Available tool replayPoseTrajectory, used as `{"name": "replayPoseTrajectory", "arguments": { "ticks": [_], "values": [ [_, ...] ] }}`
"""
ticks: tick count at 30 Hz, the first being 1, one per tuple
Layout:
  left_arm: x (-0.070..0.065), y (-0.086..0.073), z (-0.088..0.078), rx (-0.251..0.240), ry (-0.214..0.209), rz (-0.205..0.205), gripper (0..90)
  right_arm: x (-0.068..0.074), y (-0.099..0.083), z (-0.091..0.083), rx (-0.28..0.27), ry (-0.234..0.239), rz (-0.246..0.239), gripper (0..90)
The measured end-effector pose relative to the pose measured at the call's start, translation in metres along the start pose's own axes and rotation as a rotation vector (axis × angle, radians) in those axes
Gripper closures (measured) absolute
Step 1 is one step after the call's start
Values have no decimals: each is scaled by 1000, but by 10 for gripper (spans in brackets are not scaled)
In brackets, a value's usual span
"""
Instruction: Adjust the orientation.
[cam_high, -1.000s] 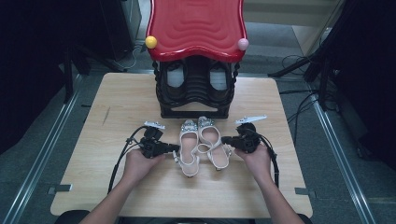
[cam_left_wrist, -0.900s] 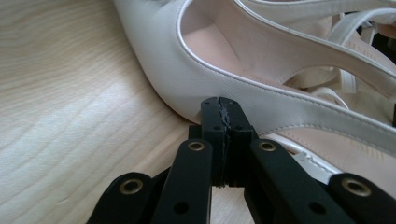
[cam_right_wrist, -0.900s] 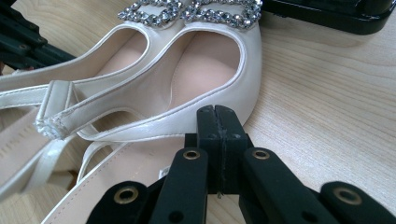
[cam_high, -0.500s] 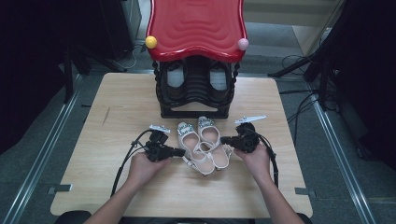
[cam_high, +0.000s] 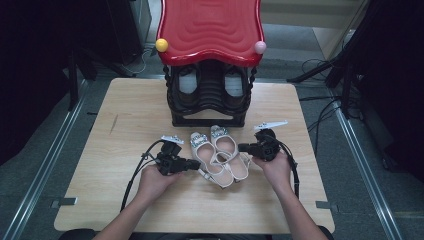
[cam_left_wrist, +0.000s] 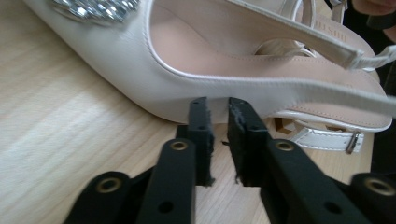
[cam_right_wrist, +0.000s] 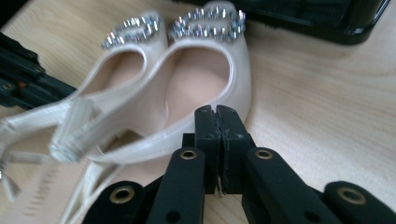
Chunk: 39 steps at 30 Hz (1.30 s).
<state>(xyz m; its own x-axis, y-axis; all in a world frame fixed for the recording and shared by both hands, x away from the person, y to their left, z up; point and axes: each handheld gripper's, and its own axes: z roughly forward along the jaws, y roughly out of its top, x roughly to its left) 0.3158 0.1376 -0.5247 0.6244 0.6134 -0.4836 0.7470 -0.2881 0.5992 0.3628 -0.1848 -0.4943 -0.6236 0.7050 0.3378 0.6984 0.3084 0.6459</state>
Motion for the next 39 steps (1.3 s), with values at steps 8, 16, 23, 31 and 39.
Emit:
{"name": "replayPoseTrajectory", "arguments": {
  "ticks": [8, 16, 23, 31, 39],
  "values": [
    [2, -3, -22, -32, 51, 7, 680, 7, 10, -6, -41, 15, -18, 845],
    [9, -7, -39, -59, 79, -15, 635, 20, 18, -1, -42, 27, -56, 803],
    [10, -11, -44, -60, 103, -12, 612, 30, 26, 5, -35, 37, -86, 774],
    [13, -14, -50, -70, 108, -20, 592, 41, 31, 18, -10, 42, -115, 737],
    [14, -16, -53, -72, 124, -19, 586, 50, 33, 32, 7, 43, -122, 698]
  ]
}}
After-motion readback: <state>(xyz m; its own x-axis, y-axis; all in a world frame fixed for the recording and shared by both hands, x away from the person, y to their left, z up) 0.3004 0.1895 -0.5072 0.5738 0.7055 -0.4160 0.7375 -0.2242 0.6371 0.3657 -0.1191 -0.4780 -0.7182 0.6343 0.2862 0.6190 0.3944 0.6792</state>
